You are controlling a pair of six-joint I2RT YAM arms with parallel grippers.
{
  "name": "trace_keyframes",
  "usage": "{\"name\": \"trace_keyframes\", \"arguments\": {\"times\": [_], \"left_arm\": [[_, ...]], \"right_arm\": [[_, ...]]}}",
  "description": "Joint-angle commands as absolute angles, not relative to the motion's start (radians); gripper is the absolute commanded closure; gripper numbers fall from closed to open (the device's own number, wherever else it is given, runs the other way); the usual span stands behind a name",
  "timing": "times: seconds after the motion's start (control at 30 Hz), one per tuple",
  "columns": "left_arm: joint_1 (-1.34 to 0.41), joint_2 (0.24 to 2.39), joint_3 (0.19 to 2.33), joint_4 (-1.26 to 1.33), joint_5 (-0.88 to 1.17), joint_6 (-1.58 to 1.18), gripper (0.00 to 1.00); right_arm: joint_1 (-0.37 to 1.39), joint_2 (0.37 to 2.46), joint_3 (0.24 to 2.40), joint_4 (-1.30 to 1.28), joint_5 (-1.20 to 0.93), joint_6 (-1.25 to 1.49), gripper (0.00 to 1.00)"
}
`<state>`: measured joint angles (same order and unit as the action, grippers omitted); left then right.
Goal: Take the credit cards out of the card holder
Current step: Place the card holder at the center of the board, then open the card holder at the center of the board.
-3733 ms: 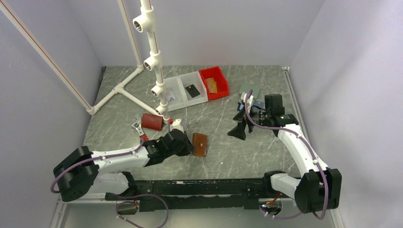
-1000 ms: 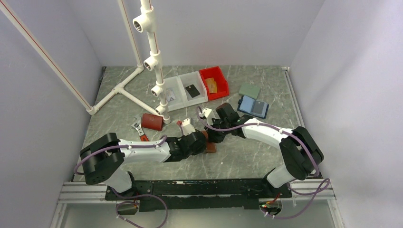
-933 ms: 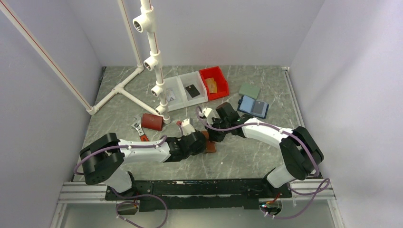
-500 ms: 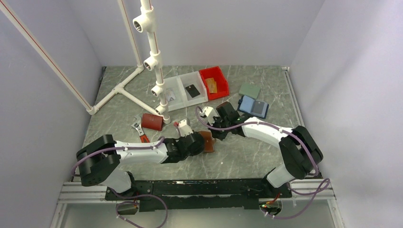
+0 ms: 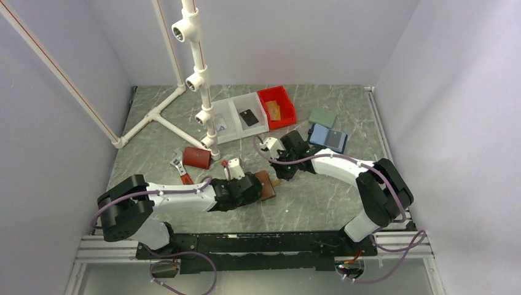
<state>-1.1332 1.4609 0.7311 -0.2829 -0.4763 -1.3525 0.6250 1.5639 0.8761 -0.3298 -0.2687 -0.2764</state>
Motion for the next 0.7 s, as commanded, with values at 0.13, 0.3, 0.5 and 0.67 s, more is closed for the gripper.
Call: {"name": "trace_keyframes", "arguments": {"times": [0.13,0.3,0.5,0.67], "left_arm": [[-1.148,1.321,0.734,-0.24,-0.343,-0.977,0.33],[-1.149,1.18,0.607,-0.011,-0.249,-0.894,0.22],[-1.149,1.101,0.563,0.004,-0.297,-0.977,0.01],[-1.147,1.066,0.562,-0.039,-0.31,-0.979,0.0]], "right_arm": [[0.595,1.569,0.923,-0.353,-0.388,-0.238,0.97],[0.588,1.571,0.924,-0.354,-0.407,-0.234,0.96],[0.587,1.572,0.925,-0.357,-0.418,-0.235,0.96],[0.586,1.572,0.927,-0.357,-0.421,-0.233,0.96]]}}
